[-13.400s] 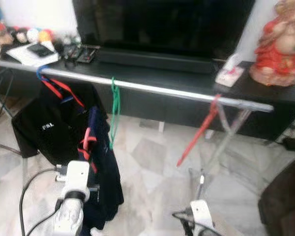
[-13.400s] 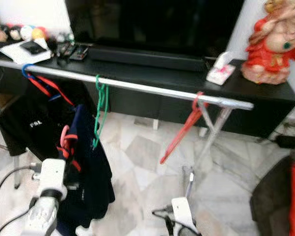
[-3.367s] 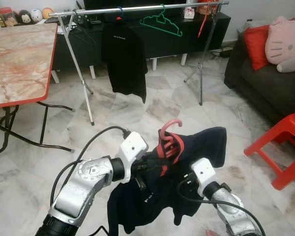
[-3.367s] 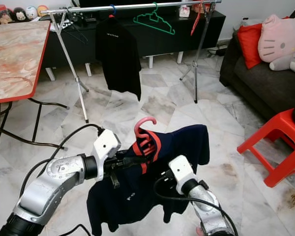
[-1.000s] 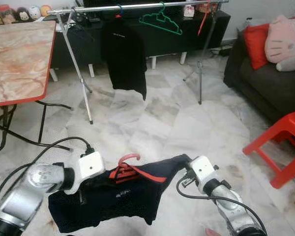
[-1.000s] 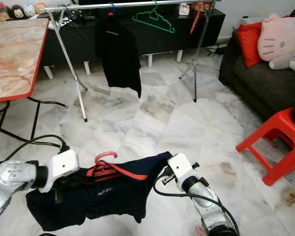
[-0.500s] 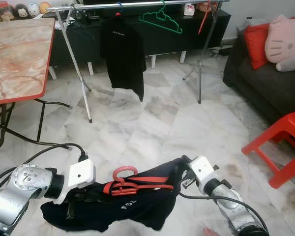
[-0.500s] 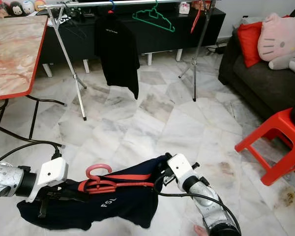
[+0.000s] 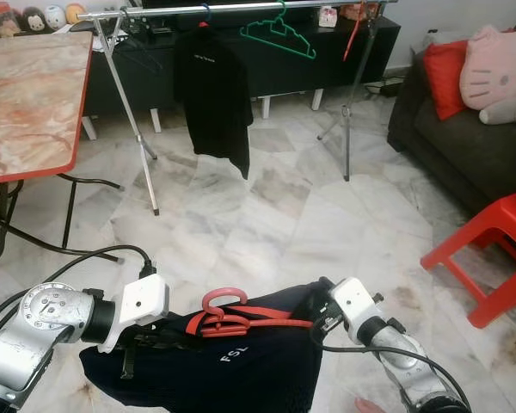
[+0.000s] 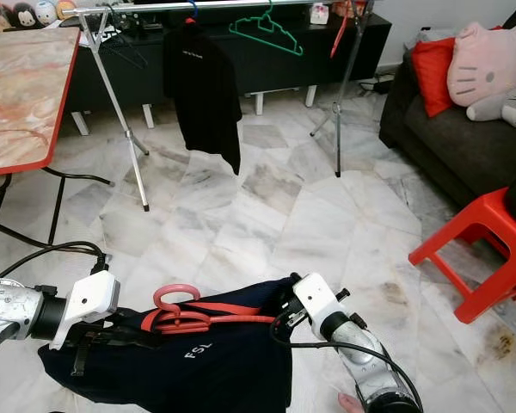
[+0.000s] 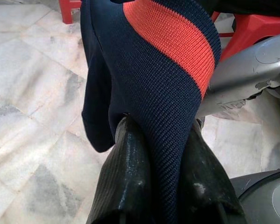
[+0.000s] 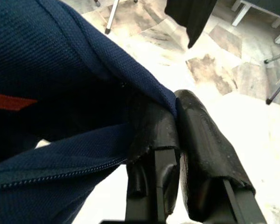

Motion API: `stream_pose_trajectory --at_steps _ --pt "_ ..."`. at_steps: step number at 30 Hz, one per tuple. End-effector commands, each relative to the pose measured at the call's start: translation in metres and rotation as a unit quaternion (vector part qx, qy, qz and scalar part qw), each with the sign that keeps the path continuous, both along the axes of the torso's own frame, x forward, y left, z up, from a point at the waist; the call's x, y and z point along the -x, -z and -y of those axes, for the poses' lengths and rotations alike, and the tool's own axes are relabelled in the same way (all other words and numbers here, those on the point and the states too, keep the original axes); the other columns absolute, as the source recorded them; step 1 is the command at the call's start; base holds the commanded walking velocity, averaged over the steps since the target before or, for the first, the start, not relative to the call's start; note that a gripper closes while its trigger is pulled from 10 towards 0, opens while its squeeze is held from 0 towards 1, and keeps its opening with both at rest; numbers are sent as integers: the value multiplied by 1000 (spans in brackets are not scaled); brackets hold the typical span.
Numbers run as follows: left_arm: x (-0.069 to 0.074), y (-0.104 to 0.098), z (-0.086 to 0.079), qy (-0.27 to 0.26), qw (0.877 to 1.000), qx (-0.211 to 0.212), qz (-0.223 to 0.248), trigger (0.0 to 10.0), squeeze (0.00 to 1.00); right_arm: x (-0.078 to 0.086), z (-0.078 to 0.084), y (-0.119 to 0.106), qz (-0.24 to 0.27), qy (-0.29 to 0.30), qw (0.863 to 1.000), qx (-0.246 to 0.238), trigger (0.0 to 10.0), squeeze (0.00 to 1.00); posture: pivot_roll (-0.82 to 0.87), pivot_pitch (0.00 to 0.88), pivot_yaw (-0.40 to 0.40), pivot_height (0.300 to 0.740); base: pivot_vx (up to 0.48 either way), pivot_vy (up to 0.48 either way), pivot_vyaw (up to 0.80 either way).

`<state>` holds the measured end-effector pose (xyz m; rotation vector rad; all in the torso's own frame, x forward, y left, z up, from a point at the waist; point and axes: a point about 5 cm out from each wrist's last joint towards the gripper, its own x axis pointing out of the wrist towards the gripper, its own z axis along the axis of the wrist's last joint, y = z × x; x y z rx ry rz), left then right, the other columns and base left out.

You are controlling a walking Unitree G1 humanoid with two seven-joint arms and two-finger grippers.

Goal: Hang hanger

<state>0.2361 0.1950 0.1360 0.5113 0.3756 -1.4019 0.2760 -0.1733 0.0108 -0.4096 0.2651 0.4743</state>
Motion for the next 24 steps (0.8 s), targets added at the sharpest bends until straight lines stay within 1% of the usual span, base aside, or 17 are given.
stream_pose_trajectory --at_steps 1,3,6,10,12,13,14,15,17,19,20,21,22,24 --pt "-1 -12 3 23 999 21 24 10000 0 2 6 4 -12 11 1000 11 0 0 -20 60 -65 740 0 0 0" --pt "0 -13 2 25 999 23 24 10000 0 4 8 7 -19 17 1000 17 0 0 -20 60 -65 740 0 0 0" --pt "-3 -16 1 15 999 30 34 10000 0 6 12 9 -24 28 999 24 0 0 -17 62 -65 740 0 0 0" --pt "-12 -16 0 -16 998 23 56 10000 0 10 17 15 -34 43 998 37 0 0 -14 67 -66 740 0 0 0" --pt "-13 -15 -1 -18 998 16 59 10000 0 10 17 15 -34 47 998 38 0 0 -14 69 -65 740 0 0 0" --pt "-13 -11 -2 -20 998 0 59 10000 0 10 19 15 -31 55 997 38 0 0 -15 69 -63 740 0 0 0" --pt "-13 -11 -2 -20 998 0 59 10000 0 10 19 15 -31 55 997 38 0 0 -15 69 -63 740 0 0 0" --pt "-13 -9 -3 -20 998 -9 59 10000 0 10 20 14 -29 58 997 37 0 0 -15 69 -63 740 0 0 0" --pt "-16 -5 -6 -32 997 -19 60 10000 0 7 23 12 -21 67 997 39 0 0 -16 70 -62 740 0 0 0" --pt "-16 -3 -6 -34 997 -22 62 10000 0 7 23 11 -19 69 997 39 0 0 -16 70 -62 740 0 0 0" --pt "-16 -2 -8 -33 997 -31 62 10000 0 6 24 10 -16 71 997 41 0 0 -17 70 -62 740 0 0 0" --pt "-14 2 -10 -27 997 -51 58 10000 0 3 28 7 -8 78 996 43 0 0 -17 70 -62 740 0 0 0" --pt "-14 3 -11 -27 996 -56 57 10000 0 2 29 6 -6 81 996 44 0 0 -17 71 -61 740 0 0 0" --pt "-17 3 -11 -43 996 -53 65 10000 0 1 30 5 -4 82 996 45 0 0 -18 71 -61 740 0 0 0"
